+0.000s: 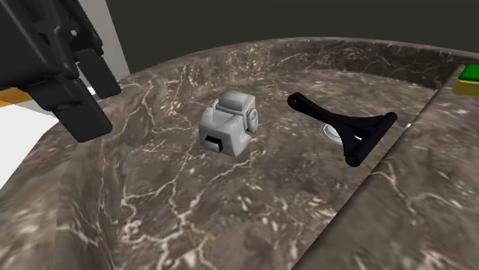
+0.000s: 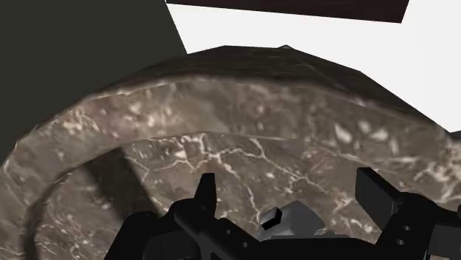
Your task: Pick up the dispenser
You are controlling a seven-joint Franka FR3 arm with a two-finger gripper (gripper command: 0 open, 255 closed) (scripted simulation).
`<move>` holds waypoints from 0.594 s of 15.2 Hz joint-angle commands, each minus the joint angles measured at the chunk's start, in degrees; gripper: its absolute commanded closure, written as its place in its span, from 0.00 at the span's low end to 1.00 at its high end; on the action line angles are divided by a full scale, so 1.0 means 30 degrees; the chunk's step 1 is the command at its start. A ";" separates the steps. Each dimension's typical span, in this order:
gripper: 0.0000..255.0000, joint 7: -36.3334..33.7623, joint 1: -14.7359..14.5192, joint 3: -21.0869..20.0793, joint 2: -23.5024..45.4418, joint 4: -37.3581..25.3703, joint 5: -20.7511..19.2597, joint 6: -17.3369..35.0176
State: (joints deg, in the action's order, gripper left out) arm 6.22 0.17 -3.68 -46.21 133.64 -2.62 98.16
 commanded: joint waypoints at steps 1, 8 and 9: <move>0.00 0.0000 0.0000 0.0000 0.0000 0.0000 0.0000 0.0000; 0.00 0.5003 -0.1932 0.2303 0.5798 -0.3894 0.2092 0.1194; 0.00 0.5745 -0.2211 0.2581 0.6634 -0.4575 0.2496 0.1182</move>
State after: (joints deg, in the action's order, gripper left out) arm 21.15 -5.51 3.30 -28.73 121.84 3.59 101.71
